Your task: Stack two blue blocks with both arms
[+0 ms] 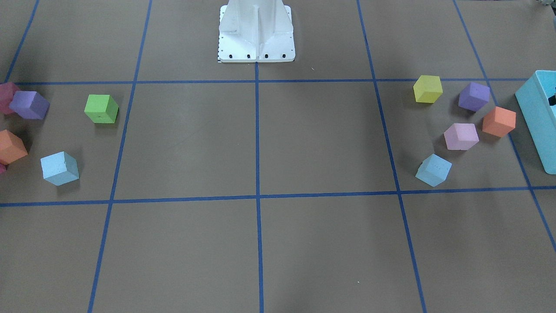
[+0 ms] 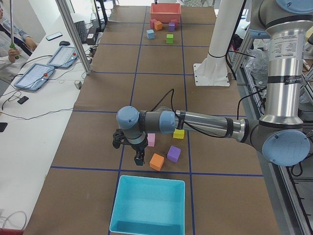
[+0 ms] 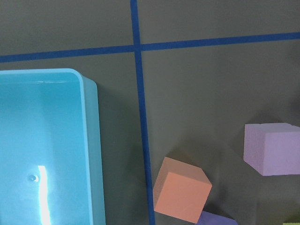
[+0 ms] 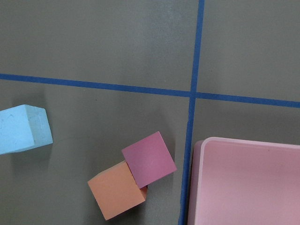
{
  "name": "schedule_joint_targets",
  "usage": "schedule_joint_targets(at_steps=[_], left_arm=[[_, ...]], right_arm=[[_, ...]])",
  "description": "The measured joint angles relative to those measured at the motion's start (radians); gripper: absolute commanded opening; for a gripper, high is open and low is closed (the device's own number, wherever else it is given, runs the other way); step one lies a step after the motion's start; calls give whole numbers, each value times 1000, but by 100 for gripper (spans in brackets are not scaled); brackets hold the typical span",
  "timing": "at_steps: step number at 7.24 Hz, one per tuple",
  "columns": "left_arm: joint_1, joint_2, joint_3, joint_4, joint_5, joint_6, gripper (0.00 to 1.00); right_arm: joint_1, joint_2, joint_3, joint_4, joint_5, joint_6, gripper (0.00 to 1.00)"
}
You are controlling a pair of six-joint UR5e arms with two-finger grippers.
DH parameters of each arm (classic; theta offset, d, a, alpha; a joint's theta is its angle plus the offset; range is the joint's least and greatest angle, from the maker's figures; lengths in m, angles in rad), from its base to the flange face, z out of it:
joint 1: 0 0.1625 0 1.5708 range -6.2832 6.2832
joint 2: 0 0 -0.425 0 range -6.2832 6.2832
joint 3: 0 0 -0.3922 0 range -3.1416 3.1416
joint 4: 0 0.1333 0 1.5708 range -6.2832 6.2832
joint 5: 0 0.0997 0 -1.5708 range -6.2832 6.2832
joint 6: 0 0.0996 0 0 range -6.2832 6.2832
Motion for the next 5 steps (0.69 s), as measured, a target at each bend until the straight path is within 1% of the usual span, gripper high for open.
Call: schedule_joint_targets(at_steps=[2,3,4,5], left_arm=[[1,-10,-10,0,0,-41,99],[3,-32,-17,1,0,-74,99],[9,-73,-18,1,-1,-92,99],[35,-137,-14,2,-1,-124,99]], right_arm=[[-7,5,24,0,-6,0,100],[-12,11,31,0,-3,2,100],[-21,28,37,2,-4,3,100],[-43,55,43,4,-6,10,100]])
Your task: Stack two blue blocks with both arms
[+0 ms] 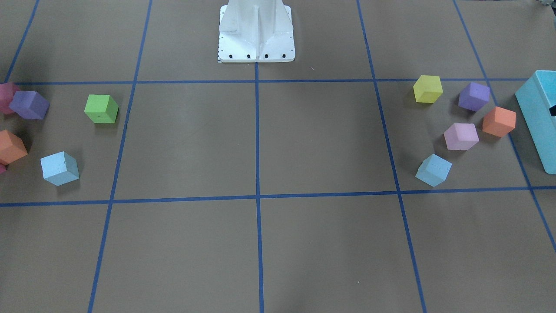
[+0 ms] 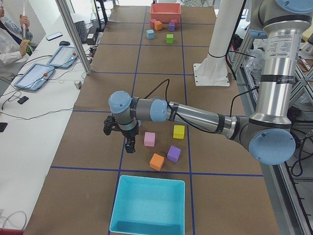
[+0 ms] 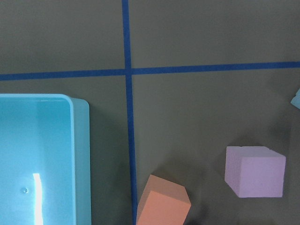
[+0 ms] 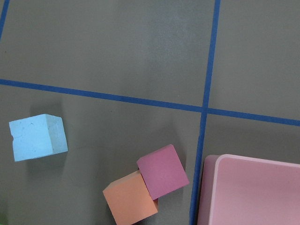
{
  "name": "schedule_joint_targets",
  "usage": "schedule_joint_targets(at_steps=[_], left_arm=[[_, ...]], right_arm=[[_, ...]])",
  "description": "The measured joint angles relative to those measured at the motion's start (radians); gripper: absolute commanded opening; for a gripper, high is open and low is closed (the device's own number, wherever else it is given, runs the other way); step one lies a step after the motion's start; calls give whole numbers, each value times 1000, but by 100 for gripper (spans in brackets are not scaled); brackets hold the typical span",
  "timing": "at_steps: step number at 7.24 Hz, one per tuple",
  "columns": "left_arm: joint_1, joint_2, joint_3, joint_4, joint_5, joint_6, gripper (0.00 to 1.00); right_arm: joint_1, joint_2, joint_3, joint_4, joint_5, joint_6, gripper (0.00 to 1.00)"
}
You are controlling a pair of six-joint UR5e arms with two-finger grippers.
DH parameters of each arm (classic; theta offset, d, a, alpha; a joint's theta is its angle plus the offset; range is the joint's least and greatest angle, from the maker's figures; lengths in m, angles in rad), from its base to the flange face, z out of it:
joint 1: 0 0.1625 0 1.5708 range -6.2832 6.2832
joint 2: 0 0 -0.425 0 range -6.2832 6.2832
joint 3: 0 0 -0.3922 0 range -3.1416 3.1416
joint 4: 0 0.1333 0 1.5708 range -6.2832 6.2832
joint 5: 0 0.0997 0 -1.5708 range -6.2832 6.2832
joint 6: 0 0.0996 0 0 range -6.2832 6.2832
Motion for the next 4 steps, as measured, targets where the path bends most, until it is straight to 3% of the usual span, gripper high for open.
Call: schedule_joint_targets(at_steps=[4], left_arm=[[231,-224,15,-24,6,-211,98]], right_arm=[[-150,44,-5,70,22,188,100]])
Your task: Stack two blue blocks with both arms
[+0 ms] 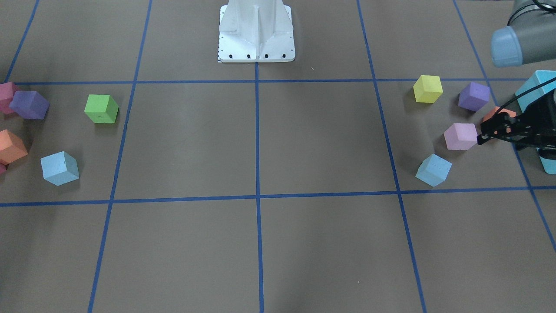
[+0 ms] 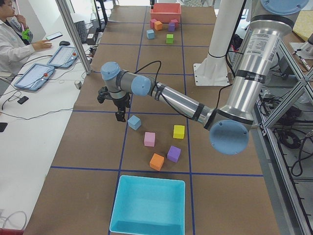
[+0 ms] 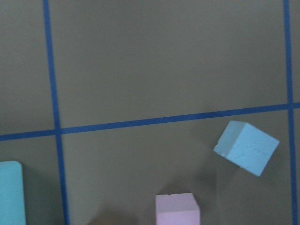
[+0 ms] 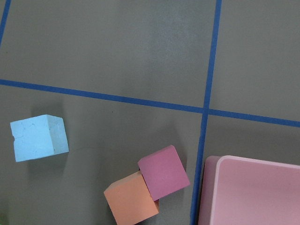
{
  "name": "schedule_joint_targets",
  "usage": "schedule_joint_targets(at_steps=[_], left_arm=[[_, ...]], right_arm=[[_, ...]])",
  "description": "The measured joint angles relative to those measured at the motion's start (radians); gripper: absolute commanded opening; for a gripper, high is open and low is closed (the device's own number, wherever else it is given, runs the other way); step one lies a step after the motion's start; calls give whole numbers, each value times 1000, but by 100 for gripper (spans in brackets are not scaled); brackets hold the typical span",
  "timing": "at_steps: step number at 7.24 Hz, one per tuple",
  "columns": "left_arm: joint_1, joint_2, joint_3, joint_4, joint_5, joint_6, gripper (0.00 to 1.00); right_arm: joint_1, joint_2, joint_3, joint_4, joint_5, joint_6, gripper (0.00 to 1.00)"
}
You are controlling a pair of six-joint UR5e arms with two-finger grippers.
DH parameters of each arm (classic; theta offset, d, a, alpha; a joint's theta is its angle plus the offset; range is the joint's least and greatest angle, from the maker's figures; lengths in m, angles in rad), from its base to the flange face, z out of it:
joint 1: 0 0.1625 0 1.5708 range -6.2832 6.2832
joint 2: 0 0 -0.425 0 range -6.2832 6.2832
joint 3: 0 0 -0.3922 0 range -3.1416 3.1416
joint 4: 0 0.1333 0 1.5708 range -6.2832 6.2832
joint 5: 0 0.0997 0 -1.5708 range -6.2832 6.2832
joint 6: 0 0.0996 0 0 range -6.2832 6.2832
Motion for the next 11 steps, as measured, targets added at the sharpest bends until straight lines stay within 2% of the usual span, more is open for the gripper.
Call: schedule_joint_targets(at_steps=[2,4,6,8,11], left_arm=[[47,-23,56,-122,5,-2,98],[92,-29,124,-220,75,17,98],[145,-29,140,-241,143,58,98],[168,-25,164,-246,154,92,98],[192,-25,191,-246,153,93,98]], right_arm=[[-105,78,-13,18,-38,163,100],[-170,128,-54,22,-78,219,99],[-202,148,-107,60,-95,224,99],[-238,153,-137,106,-120,230,99],[-281,162,-145,114,-176,241,99]])
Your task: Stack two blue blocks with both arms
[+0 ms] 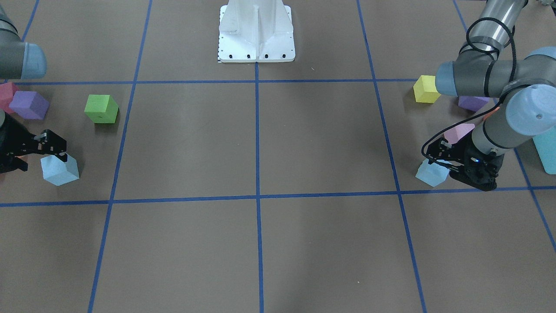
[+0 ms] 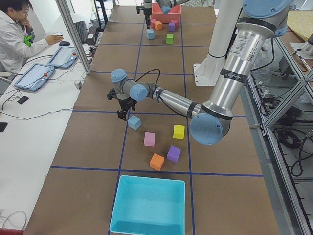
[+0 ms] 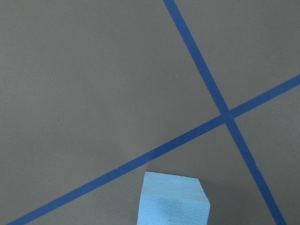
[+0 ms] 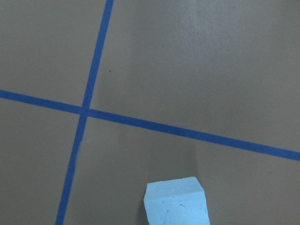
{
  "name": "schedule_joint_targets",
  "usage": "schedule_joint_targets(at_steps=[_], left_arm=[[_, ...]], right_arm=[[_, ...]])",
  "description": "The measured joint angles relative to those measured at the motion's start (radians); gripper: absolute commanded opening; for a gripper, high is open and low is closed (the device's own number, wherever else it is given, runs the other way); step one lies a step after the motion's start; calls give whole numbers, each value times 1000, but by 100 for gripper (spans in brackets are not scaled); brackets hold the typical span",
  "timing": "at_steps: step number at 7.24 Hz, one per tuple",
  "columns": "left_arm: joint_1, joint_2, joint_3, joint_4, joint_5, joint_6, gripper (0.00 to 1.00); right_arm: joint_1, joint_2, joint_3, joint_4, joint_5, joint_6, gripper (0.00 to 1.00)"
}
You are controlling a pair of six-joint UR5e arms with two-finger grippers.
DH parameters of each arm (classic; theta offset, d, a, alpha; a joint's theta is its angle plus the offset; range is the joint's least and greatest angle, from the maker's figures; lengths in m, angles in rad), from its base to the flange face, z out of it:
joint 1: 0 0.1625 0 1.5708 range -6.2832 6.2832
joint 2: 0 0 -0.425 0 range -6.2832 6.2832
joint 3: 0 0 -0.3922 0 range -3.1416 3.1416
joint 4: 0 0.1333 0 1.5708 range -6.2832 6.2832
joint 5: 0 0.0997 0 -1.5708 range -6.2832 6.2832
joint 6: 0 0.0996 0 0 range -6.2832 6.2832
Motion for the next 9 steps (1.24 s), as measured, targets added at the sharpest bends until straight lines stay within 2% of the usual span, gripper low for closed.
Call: schedule_joint_targets(at_steps=[5,9], left_arm=[[25,0,44,1,0,-18,98],[45,-1,55,0,0,-29,98]], right_arm=[[-24,-6,-28,8,-28,-9,99],[-33,-1,-76,66,-30,-3,99]])
